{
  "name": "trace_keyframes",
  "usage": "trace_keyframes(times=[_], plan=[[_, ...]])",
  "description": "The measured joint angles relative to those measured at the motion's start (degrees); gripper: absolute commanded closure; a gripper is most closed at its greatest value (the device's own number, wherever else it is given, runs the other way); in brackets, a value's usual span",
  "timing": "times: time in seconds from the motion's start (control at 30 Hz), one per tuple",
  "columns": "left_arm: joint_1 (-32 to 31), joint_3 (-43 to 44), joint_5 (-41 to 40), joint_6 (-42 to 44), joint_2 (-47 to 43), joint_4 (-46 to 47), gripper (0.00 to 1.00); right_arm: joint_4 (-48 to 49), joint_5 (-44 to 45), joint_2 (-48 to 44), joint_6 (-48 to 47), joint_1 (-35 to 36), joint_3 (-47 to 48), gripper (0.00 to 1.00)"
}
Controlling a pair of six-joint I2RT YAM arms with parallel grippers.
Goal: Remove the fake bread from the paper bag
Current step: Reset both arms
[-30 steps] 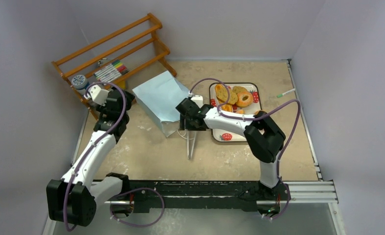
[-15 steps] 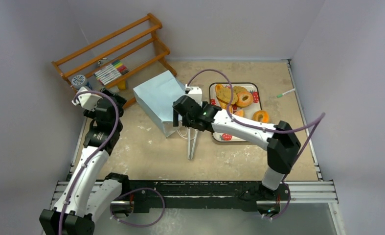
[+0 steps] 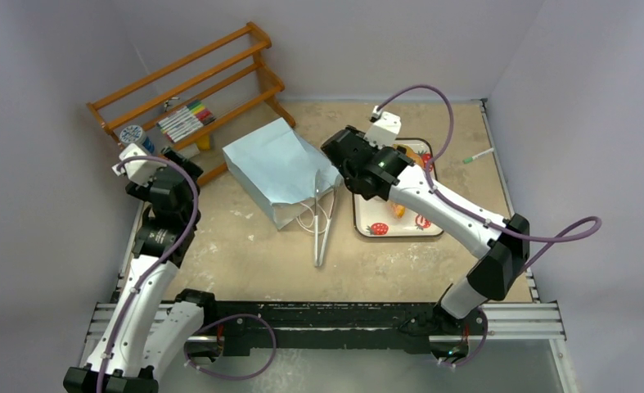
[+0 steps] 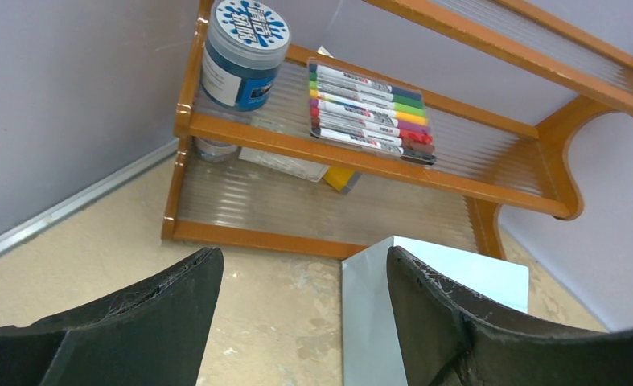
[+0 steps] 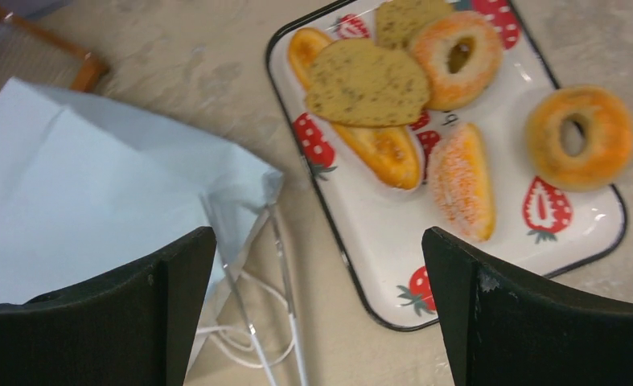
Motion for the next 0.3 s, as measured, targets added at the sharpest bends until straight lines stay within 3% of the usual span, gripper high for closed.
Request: trace_keyframes(times=[0.3], plan=[[0.0, -4.4, -1.8, 6.3, -5.7, 3.6, 0.26, -6.6, 7.0, -3.4, 5.6, -4.9, -6.8, 0.0]])
